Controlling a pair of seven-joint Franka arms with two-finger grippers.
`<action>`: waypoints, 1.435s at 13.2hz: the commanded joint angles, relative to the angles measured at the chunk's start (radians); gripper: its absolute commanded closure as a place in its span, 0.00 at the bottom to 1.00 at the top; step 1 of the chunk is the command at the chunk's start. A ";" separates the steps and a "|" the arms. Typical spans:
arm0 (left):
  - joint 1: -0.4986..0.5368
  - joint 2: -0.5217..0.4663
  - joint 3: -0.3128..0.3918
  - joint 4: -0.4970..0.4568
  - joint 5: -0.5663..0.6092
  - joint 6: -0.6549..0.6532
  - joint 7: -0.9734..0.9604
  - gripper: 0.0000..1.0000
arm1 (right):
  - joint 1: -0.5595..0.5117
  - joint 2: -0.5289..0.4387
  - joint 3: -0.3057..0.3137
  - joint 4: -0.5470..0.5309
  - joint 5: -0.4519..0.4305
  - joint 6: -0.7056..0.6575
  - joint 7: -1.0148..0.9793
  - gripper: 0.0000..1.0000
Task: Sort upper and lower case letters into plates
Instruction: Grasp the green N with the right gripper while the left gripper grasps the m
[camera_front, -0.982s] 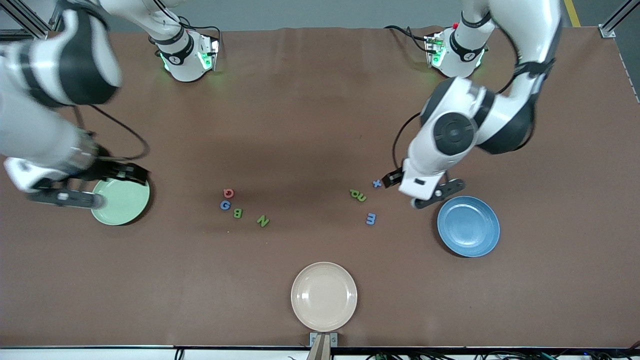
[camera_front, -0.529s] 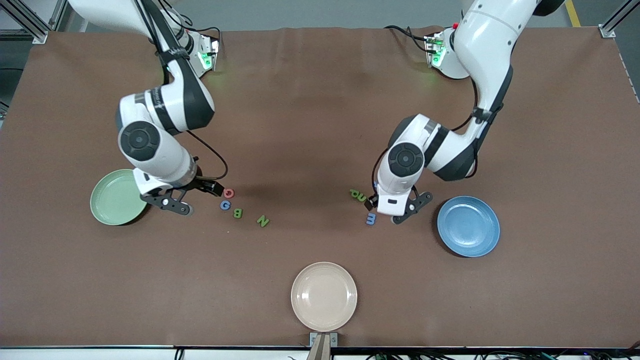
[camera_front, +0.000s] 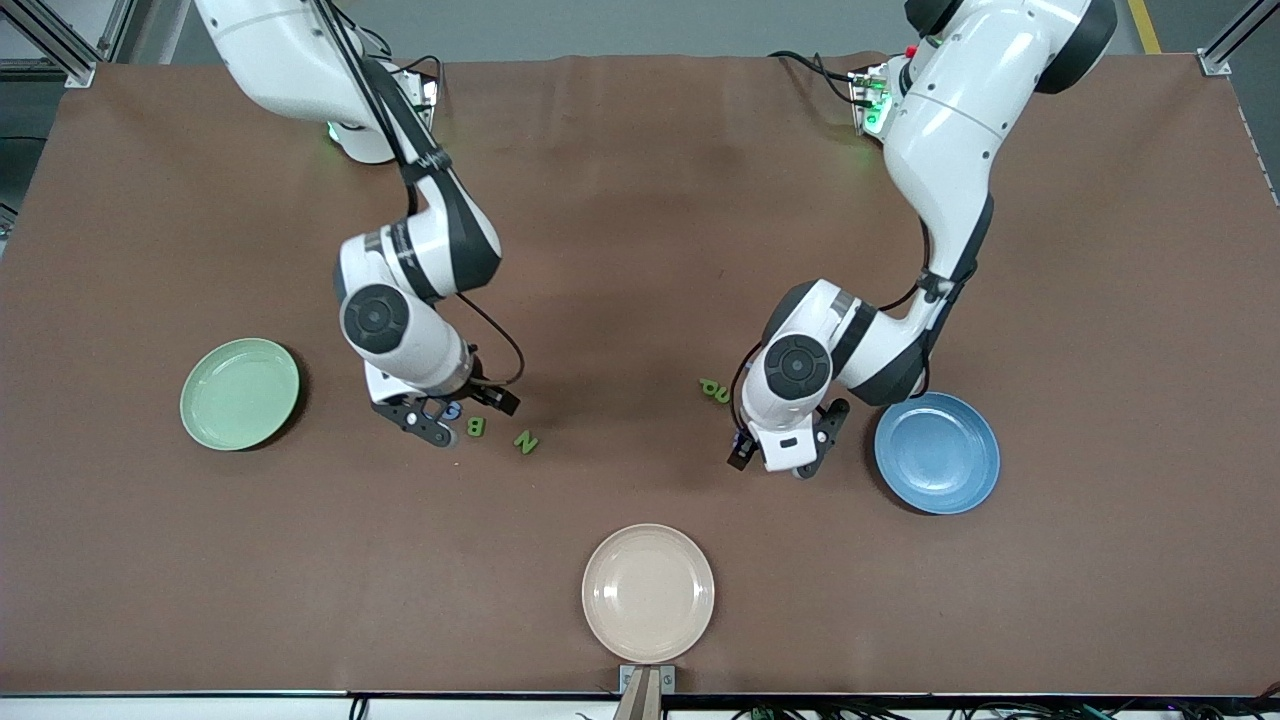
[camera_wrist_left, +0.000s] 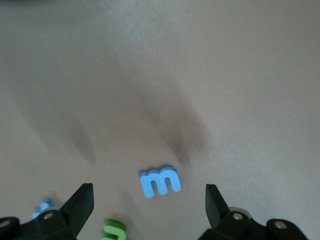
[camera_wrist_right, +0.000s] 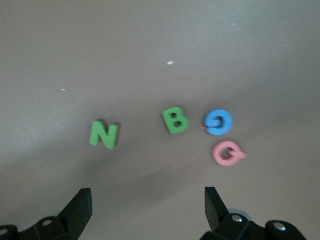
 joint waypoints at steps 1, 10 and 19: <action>-0.002 0.057 0.004 0.070 0.009 0.020 -0.100 0.09 | 0.021 0.152 -0.010 0.176 0.017 -0.013 0.061 0.01; -0.036 0.084 0.007 0.066 0.043 0.021 -0.131 0.17 | 0.018 0.276 -0.010 0.278 0.015 0.001 0.089 0.04; -0.031 0.087 0.007 0.061 0.043 0.021 -0.120 0.52 | 0.018 0.316 -0.010 0.312 0.014 0.006 0.112 0.29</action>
